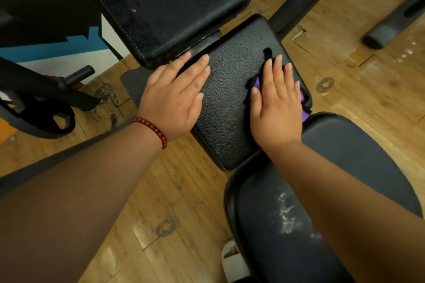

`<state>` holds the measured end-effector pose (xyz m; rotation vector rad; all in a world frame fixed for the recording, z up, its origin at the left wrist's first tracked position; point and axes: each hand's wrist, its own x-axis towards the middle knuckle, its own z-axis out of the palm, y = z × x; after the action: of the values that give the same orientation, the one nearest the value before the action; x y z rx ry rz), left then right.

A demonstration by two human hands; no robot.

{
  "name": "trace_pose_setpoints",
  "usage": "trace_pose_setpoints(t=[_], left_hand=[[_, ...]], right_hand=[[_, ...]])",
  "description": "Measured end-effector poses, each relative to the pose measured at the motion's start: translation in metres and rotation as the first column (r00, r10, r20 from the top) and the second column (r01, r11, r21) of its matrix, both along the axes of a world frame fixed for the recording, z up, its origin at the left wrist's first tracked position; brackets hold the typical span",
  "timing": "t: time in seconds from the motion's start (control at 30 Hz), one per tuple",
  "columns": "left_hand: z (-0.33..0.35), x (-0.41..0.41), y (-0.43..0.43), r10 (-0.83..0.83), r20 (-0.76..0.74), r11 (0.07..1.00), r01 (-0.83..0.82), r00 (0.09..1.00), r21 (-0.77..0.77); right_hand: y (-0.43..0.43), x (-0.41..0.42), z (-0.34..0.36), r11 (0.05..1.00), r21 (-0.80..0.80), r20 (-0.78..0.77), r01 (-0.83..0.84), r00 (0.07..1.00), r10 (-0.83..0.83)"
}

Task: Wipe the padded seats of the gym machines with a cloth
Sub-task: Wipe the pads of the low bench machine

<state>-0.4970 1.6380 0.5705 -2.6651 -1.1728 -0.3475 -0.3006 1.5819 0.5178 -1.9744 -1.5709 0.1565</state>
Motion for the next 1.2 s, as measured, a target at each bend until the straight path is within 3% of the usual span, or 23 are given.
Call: trace_pose_setpoints(t=[0.2, 0.33, 0.5, 0.67, 0.8, 1.03, 1.1, 1.2], left_hand=[[-0.002, 0.038, -0.031, 0.262, 0.037, 0.962, -0.259, 0.964, -0.086], [-0.009, 0.068, -0.046, 0.339, 0.010, 0.934, -0.335, 0.941, -0.125], [-0.019, 0.102, -0.050, 0.484, -0.037, 0.869, -0.486, 0.874, -0.094], [-0.013, 0.125, -0.016, 0.396, -0.065, 0.914, -0.400, 0.916, -0.065], [-0.012, 0.136, 0.000, 0.423, -0.046, 0.905, -0.424, 0.905, -0.015], [-0.016, 0.138, 0.000, 0.423, -0.014, 0.906, -0.423, 0.906, 0.025], [-0.016, 0.139, 0.000, 0.426, -0.018, 0.905, -0.425, 0.905, 0.033], [-0.017, 0.139, 0.001, 0.430, -0.030, 0.902, -0.429, 0.902, 0.043]], right_hand=[[-0.031, 0.002, -0.016, 1.000, -0.004, 0.023, -0.018, 1.000, 0.018], [-0.033, 0.018, -0.021, 0.996, 0.019, 0.073, -0.087, 0.994, 0.085], [0.005, 0.042, -0.007, 1.000, -0.001, -0.013, -0.016, 1.000, 0.016], [-0.006, 0.066, -0.018, 0.987, 0.029, -0.045, -0.160, 0.986, 0.161], [-0.012, 0.083, -0.017, 0.970, 0.022, -0.226, -0.243, 0.944, 0.241], [0.019, 0.098, 0.006, 0.961, -0.156, -0.633, -0.229, 0.770, 0.081], [0.027, 0.100, 0.005, 0.963, -0.195, -0.645, -0.186, 0.764, 0.018], [0.021, 0.102, 0.001, 0.971, -0.138, -0.561, -0.195, 0.823, 0.086]])
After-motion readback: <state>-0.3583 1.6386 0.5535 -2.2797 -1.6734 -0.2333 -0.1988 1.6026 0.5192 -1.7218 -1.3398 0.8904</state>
